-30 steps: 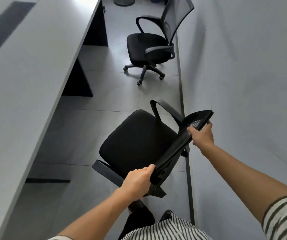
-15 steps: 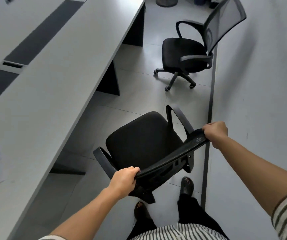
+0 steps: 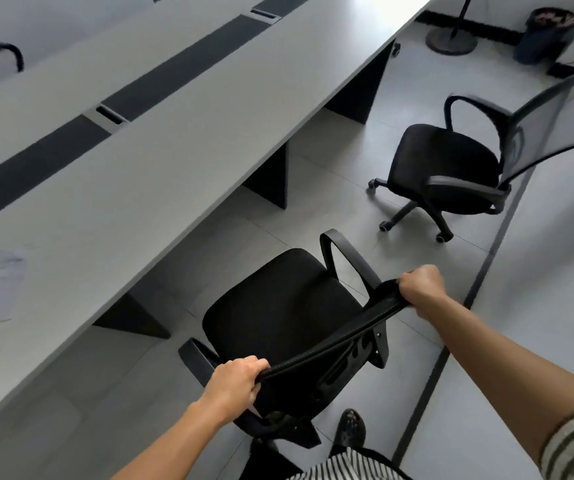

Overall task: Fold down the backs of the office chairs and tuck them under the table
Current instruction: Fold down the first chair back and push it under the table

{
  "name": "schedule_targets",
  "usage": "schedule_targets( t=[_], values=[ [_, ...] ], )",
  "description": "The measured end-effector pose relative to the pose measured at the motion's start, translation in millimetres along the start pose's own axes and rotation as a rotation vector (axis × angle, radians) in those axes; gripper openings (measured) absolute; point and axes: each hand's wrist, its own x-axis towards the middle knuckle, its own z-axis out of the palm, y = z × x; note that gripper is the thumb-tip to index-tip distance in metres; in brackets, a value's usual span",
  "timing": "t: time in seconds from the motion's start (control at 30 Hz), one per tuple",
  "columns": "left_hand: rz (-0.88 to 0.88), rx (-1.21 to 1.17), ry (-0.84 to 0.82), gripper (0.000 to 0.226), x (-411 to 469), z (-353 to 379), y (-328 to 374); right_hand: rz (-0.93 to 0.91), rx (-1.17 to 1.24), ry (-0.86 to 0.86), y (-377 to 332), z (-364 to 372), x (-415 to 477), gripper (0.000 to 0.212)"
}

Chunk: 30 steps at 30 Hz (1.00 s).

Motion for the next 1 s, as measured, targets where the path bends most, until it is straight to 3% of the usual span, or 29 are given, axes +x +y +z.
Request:
schedule_targets(
  t=[0.2, 0.4, 0.7, 1.0],
  values=[
    [-0.054, 0.014, -0.009, 0.017, 27.4, -20.0, -2.5, -0.02, -0.002, -0.005, -36.5, 7.8, 35.8, 0.013],
    [-0.05, 0.008, 0.021, 0.018, 74.9, -50.8, -18.4, 0.035, 0.024, 0.007, -66.1, 8.2, 67.8, 0.004],
    [-0.145, -0.079, 0.126, 0.014, 107.3, -92.1, -61.9, -0.075, -0.011, 0.014, -154.6, 35.7, 68.7, 0.022],
    [-0.294, -0.117, 0.216, 0.012, 137.7, -109.1, -63.4, -0.156, -0.108, 0.006, -214.2, 50.6, 101.5, 0.017]
  ],
)
